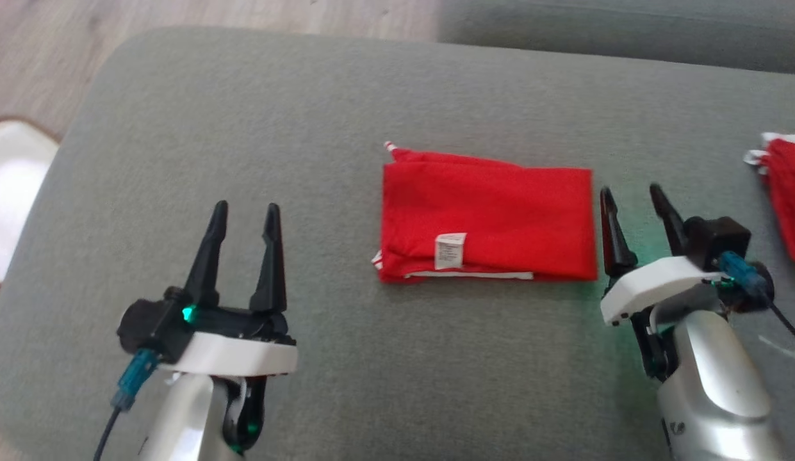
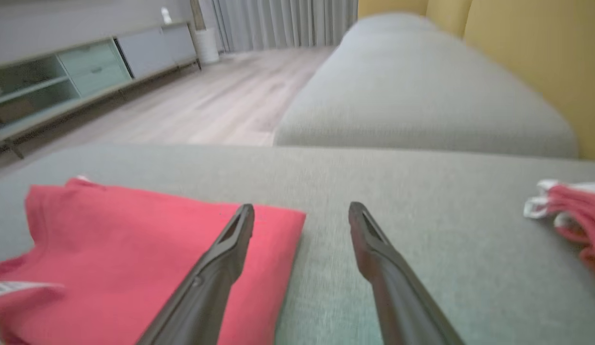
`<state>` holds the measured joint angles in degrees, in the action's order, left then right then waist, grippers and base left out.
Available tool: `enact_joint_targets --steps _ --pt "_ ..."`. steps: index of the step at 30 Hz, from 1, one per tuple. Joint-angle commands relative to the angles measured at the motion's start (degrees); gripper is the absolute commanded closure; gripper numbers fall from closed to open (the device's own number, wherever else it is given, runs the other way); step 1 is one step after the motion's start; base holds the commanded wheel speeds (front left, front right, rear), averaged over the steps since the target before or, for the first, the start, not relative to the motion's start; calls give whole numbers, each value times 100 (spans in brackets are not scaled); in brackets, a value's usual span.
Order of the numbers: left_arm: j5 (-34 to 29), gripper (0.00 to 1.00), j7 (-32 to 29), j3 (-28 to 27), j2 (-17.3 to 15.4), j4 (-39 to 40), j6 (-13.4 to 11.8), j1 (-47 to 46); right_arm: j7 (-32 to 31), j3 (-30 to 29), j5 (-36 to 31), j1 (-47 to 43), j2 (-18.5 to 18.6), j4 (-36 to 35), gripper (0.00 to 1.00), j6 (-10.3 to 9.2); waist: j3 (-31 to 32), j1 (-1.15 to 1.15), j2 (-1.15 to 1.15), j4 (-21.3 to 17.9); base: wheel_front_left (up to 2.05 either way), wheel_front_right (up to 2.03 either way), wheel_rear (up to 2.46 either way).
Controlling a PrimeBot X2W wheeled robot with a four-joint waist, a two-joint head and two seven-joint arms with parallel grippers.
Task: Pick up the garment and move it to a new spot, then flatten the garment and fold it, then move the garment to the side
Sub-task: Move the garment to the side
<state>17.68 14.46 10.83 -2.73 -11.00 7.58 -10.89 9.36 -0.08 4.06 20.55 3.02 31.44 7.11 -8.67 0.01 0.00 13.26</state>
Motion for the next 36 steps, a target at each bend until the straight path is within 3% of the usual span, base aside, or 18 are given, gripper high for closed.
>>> enact_joint_targets --steps 1,6,16,17,18,25,36 --pt "28 0 54 -114 -16 167 -9 -263 -89 67 10 210 -14 60 0 37 -118 -1 0 179 0 0 0" --pt "77 0 54 -33 -16 130 -9 -324 -339 -4 89 402 -14 860 0 37 -143 -1 0 365 0 0 0" --pt "81 0 54 -45 -15 111 -9 -326 -342 496 281 713 -14 1770 0 37 -174 -1 0 434 0 0 0" --pt "77 0 54 -50 -15 107 -9 -329 -342 561 263 746 -14 1820 56 37 -172 -1 0 422 0 0 0" --pt "70 0 54 -55 -15 101 -9 -330 -309 618 222 777 -14 1852 100 37 -165 -1 0 401 0 0 0" --pt "1 0 54 -48 -15 118 -9 -327 133 524 -347 987 -14 1813 100 37 -73 -1 0 132 0 0 0" --pt "-103 0 54 -30 -15 163 -9 -274 398 544 -1357 983 -12 1086 100 37 147 -1 0 -564 0 0 0"
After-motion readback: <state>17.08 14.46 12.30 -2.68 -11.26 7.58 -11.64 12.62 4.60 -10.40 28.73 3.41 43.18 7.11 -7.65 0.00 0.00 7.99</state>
